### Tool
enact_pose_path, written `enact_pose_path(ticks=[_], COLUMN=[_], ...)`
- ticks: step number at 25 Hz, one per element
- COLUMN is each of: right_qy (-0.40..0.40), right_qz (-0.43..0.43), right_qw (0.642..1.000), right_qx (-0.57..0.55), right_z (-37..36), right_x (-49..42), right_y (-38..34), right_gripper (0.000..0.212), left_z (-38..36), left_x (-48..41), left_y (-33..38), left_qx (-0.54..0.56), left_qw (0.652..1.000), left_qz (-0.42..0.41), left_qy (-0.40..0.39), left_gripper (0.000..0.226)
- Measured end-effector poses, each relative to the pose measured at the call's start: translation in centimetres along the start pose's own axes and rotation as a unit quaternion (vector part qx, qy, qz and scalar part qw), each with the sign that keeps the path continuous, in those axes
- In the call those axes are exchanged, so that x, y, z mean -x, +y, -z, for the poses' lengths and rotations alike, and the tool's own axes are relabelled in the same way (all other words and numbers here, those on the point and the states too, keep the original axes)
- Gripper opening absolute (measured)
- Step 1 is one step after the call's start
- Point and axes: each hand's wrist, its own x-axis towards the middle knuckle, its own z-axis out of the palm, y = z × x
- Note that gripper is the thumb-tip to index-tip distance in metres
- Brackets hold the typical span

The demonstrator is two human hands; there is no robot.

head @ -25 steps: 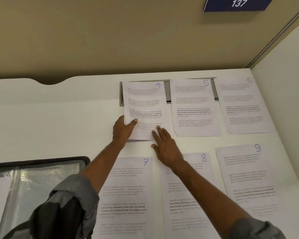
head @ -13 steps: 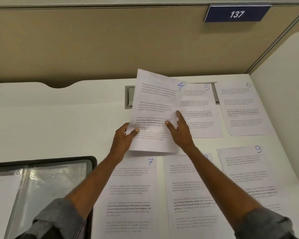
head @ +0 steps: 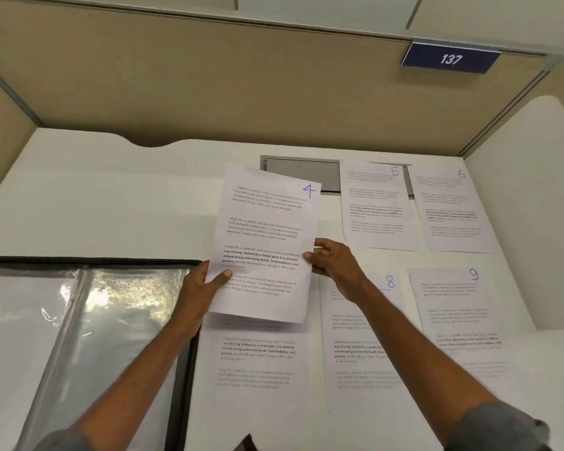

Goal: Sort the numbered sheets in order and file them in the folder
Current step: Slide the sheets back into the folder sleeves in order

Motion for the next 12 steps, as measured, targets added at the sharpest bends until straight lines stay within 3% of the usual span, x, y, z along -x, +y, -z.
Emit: enact_pose_path(ticks=[5, 9, 12], right_qy=[-0.027, -0.023, -0.025], right_qz=[-0.03, -0.042, -0.046], right_qw=[0.999, 0.998, 0.998], right_qx=[0.017, 0.032, 0.036], right_z=[-5.3, -9.7, -14.2], right_x=[2.5, 3.3, 3.6], right_y=[0.9, 1.5, 2.2], right_gripper=[0.031, 0.014, 0.026], left_z=[4.8, 9.5, 13.7], left_x=[3.4, 4.2, 4.3], left_y=[-1.5, -2.3, -2.0], left_qx=[0.034, 0.025, 0.004], left_qw=[0.999, 0.999, 1.0], left_qz=[0.022, 0.027, 0.03], left_qy=[0.005, -0.005, -0.003], left_gripper=[0.031, 0.034, 0.031])
